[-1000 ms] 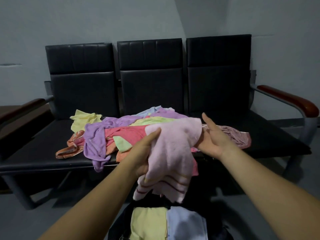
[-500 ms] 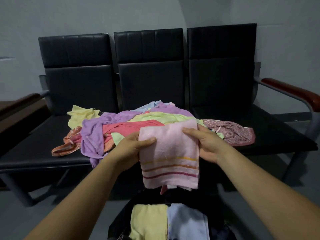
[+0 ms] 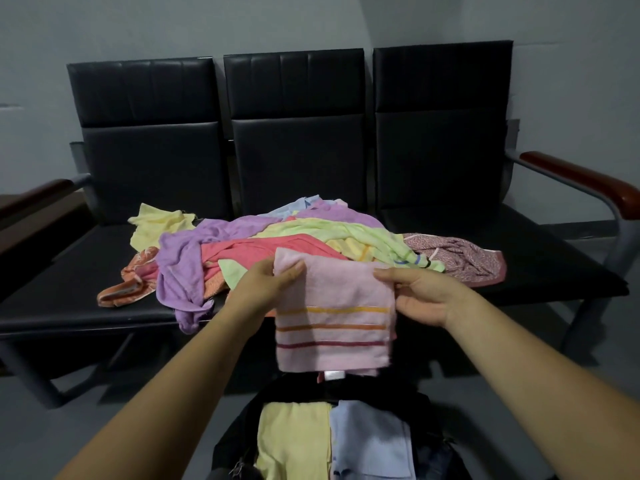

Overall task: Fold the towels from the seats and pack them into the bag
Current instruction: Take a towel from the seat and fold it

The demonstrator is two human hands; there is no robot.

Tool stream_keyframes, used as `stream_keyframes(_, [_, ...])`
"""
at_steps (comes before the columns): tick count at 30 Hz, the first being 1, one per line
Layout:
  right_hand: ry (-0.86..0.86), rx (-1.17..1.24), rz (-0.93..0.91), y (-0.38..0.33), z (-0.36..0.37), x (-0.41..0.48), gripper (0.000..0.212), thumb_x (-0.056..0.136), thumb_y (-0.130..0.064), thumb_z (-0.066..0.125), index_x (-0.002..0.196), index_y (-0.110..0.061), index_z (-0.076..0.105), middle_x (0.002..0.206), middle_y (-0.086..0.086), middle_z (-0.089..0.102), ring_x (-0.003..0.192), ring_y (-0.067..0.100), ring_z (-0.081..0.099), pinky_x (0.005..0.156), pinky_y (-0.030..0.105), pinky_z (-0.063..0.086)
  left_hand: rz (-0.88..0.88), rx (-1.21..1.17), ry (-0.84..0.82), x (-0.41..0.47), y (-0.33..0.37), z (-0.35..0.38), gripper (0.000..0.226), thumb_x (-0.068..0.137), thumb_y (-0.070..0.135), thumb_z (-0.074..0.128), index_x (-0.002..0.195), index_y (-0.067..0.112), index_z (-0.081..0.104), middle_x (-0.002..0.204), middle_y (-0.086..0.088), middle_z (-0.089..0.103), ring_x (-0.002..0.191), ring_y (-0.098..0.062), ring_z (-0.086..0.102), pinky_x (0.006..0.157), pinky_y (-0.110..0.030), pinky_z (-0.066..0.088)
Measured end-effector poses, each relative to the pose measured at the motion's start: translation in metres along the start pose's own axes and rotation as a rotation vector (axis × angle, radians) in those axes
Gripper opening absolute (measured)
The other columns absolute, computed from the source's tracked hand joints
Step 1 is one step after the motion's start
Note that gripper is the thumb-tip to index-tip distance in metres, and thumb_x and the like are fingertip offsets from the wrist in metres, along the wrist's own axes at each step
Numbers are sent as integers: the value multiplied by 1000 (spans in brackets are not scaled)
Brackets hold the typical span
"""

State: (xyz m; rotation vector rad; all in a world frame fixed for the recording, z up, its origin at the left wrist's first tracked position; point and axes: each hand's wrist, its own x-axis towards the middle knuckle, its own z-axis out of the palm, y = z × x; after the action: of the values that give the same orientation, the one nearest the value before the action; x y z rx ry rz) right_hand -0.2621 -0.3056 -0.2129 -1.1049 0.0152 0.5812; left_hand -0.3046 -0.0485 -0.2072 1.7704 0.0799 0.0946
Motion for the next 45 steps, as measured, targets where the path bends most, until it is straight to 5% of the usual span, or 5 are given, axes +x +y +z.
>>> stream_keyframes(12, [317,-26,-403,8,1,1,42,77,-4,80,112,-10,56,111,21,69,89,27,73,76,39,59,119,88,-9,-9,-1,0,56,76,34,87,123,34,55,109,-1,67,96,-18,69,81,-34,57])
stream_keyframes(20, [332,-1055,-483,21,-19,-5,34,76,-8,85,104,-21,71,97,-6,71,89,11,65,74,19,46,348,645,62,-3,-13,9,27,78,21,85,102,16,71,87,4,67,75,-8,56,59,-7,38])
stream_keyframes(24, [367,-970,-559,33,-39,-1,14,80,-5,79,92,-10,74,93,5,67,82,16,61,74,21,46,304,570,71,0,-34,17,12,86,33,77,90,27,67,95,4,52,82,-1,47,64,-11,33])
stream_keyframes(31, [296,-152,-333,70,-64,1,12,92,-6,68,102,0,69,87,14,73,73,23,70,68,32,59,137,224,-158,-3,-77,49,24,102,43,53,88,24,52,77,8,55,71,-9,51,66,-30,42])
stream_keyframes(45, [357,-425,522,193,-160,15,10,94,-10,69,99,-2,65,93,16,75,81,25,74,70,41,62,-426,250,-427,-25,-232,91,35,99,49,54,110,16,57,91,-6,67,77,-21,71,61,-36,60])
